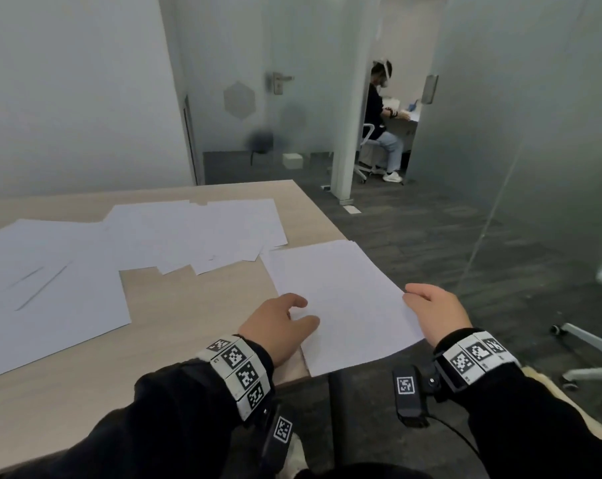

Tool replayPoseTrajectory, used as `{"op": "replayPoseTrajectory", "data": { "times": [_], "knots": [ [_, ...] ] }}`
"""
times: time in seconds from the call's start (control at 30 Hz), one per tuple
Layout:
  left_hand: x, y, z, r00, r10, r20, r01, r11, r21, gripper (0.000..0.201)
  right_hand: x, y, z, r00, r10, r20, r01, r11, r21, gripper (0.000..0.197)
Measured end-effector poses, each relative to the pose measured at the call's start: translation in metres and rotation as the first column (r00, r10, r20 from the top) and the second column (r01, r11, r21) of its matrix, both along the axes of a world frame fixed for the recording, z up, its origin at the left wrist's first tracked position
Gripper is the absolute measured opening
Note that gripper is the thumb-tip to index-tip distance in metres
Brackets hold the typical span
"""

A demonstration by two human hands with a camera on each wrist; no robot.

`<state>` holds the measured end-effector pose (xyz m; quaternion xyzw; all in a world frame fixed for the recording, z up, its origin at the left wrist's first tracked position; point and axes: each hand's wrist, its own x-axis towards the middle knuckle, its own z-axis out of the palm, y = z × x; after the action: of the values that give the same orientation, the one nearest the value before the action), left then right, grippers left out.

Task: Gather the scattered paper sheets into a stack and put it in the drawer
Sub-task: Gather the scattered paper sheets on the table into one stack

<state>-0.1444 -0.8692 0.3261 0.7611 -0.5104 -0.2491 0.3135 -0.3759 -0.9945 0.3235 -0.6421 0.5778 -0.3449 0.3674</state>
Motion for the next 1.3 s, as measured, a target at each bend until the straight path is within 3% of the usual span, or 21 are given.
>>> {"op": "replayPoseTrajectory", "data": {
  "times": [0.2,0.33,0.47,0.6,0.73,0.9,1.07,1.17,1.3],
  "knots": [
    [0.026,0.03,0.004,0.994,0.045,-0.097,-0.053,0.995,-0.08,0.018,0.02,0.011,0.015,0.994,-0.064,0.087,0.077,0.986,-0.147,0.021],
    [0.048,0.061,0.009,0.973,0.077,-0.219,-0.116,0.979,-0.17,0.009,0.069,0.042,0.038,0.973,0.111,0.201,-0.076,0.981,-0.176,0.015],
    [0.077,0.102,0.007,0.961,0.166,-0.22,-0.223,0.938,-0.264,0.011,0.135,0.081,0.047,0.911,0.32,0.259,-0.294,0.946,-0.133,0.016],
    [0.111,0.148,-0.002,0.953,0.28,-0.118,-0.303,0.901,-0.311,0.012,0.206,0.111,0.043,0.837,0.464,0.289,-0.473,0.88,-0.04,0.023],
    [0.153,0.195,-0.015,0.927,0.364,0.095,-0.307,0.878,-0.366,0.011,0.274,0.136,0.033,0.777,0.556,0.295,-0.594,0.802,0.052,0.025],
    [0.2,0.254,-0.033,0.803,0.518,0.295,-0.402,0.835,-0.375,0.028,0.351,0.166,0.021,0.719,0.592,0.365,-0.681,0.704,0.201,0.028],
    [0.236,0.305,-0.036,0.685,0.582,0.439,-0.572,0.802,-0.171,0.055,0.402,0.199,0.012,0.642,0.654,0.399,-0.75,0.645,0.149,0.024],
    [0.247,0.33,-0.045,0.64,0.562,0.523,-0.649,0.76,-0.022,0.071,0.425,0.217,0.005,0.585,0.63,0.511,-0.784,0.601,0.156,0.018],
    [0.252,0.348,-0.053,0.633,0.539,0.555,-0.64,0.769,-0.017,0.082,0.454,0.244,0.001,0.499,0.556,0.665,-0.839,0.503,0.209,0.016]
  ]
}}
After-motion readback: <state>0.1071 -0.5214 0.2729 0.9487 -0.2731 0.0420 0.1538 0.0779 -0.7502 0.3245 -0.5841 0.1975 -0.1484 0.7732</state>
